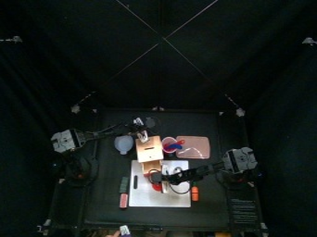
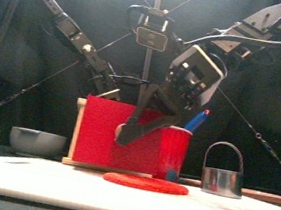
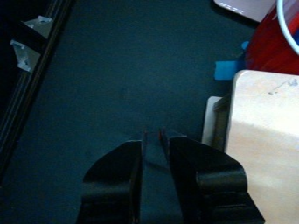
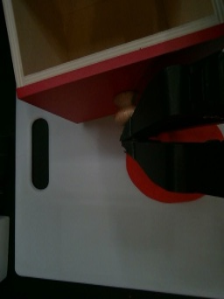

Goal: Get the cutter from the drawer then cut the dough then place the extra dough in the bowl
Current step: Shut the drawer

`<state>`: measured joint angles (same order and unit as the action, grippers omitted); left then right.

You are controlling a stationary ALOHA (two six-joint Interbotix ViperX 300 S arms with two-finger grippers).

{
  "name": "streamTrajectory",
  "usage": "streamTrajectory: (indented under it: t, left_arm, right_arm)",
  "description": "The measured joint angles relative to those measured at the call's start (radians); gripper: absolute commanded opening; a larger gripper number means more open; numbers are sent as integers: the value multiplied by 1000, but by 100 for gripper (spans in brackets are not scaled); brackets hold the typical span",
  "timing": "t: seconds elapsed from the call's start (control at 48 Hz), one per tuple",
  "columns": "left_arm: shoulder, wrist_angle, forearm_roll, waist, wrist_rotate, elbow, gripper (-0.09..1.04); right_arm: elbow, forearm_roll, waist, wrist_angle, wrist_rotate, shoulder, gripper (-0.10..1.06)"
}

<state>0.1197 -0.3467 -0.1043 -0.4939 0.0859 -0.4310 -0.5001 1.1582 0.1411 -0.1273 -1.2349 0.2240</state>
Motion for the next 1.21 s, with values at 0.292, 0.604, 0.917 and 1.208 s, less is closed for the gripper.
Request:
streamTrajectory:
  t: [0.292,0.604,0.917,1.208]
  left_arm:
    - [3,11,-9,-2,5,0,65]
    - [14,32,-44,-3,6,2,65]
    - [21,60,-63,-29,6,6,65]
    - [29,89,-67,-44,5,11,64]
  right_arm:
    - [52,51,-78,-14,0,29,33]
    - [129,118,-166,-18,2,83,33]
    - [187,158,-222,-26,5,133,33]
    - [190,158,-247,-26,3,135,33]
